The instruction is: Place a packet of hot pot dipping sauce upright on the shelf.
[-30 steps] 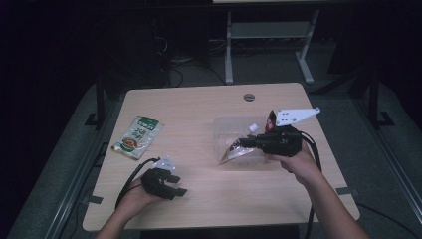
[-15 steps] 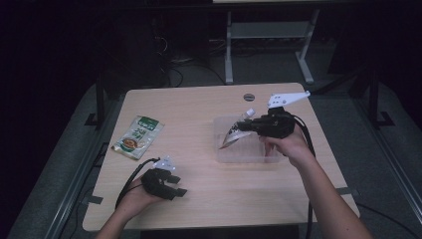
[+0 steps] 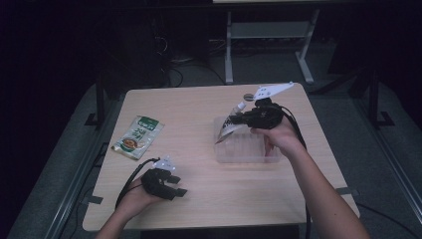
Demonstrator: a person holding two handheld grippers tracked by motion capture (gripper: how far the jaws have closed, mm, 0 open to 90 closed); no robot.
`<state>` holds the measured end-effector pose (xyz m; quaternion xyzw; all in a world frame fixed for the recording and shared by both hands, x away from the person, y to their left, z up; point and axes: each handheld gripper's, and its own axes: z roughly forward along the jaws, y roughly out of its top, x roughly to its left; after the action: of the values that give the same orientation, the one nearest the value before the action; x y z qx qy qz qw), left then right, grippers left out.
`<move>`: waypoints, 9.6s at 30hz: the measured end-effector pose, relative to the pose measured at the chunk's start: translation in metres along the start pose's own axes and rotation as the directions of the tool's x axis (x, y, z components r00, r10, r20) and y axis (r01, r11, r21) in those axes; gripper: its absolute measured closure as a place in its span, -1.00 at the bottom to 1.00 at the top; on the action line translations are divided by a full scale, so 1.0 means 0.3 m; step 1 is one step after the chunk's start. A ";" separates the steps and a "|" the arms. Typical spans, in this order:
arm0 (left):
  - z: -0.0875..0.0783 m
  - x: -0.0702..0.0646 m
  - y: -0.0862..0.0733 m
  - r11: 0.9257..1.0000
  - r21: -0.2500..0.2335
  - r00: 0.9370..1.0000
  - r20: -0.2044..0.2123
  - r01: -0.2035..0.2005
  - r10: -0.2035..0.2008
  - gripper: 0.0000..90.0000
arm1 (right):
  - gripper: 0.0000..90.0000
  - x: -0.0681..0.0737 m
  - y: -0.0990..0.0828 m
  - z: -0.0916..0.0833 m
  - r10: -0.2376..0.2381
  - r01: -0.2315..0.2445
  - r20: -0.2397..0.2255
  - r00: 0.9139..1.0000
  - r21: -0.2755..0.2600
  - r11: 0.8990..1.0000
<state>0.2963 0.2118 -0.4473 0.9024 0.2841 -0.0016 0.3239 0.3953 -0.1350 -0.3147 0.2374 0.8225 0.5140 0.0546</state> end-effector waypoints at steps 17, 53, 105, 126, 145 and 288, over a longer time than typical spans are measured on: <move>0.001 -0.003 0.003 1.000 -0.001 1.000 0.000 -0.008 0.008 -0.06 | 0.99 -0.005 0.055 0.078 -0.025 0.025 0.008 1.000 0.021 0.999; 0.006 -0.006 0.004 1.000 0.010 1.000 0.008 -0.021 0.021 -0.06 | 0.98 -0.031 -0.017 0.183 0.006 -0.009 0.023 1.000 0.115 0.993; 0.000 -0.016 -0.002 0.999 -0.007 0.999 0.003 -0.045 0.045 -0.09 | -0.27 0.112 -0.090 -0.001 0.032 -0.038 0.076 0.997 0.084 0.996; -0.007 -0.025 -0.008 0.998 -0.017 0.999 -0.009 -0.053 0.053 -0.10 | -0.40 0.246 -0.324 -0.018 0.009 -0.016 0.072 0.997 0.090 0.996; -0.025 -0.013 -0.022 0.999 -0.022 0.999 -0.024 -0.047 0.047 -0.10 | -0.51 0.272 -0.522 -0.035 0.043 -0.057 0.107 0.993 0.137 0.989; -0.372 0.303 -0.023 0.977 -0.134 0.957 -0.218 0.166 -0.193 0.99 | -0.68 0.286 -0.515 -0.036 0.073 -0.106 0.126 0.989 0.275 0.956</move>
<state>0.3489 0.3279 -0.3802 0.8468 0.4001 0.0897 0.3387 0.2645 -0.1611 -0.4311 0.3088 0.8709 0.3797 0.0440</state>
